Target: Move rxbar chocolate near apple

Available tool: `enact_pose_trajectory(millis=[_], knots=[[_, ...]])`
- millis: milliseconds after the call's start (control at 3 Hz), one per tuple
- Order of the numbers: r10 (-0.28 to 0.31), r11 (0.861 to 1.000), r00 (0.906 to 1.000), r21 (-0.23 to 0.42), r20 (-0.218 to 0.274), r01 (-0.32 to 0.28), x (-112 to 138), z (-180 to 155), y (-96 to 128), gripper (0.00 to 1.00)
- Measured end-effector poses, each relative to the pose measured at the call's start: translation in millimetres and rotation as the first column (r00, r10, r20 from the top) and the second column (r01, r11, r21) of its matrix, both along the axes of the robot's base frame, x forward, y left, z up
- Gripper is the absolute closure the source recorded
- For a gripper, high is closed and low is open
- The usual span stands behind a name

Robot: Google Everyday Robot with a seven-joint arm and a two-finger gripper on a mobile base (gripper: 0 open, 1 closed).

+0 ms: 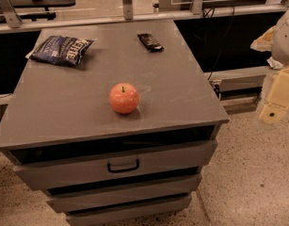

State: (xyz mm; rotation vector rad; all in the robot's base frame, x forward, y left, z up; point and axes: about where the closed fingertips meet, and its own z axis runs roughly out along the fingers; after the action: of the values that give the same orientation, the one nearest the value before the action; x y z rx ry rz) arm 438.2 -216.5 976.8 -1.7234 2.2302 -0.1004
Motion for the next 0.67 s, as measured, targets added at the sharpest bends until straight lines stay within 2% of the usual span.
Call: enact_pose_trajectory(millis=[333,667], knots=[[0.001,1.0,1.0,0.001,0.004,-0.001,1,1,1,0.0],[-0.004,0.999,0.9988,0.044,0.048,0.002,28,-7,11,0.0]])
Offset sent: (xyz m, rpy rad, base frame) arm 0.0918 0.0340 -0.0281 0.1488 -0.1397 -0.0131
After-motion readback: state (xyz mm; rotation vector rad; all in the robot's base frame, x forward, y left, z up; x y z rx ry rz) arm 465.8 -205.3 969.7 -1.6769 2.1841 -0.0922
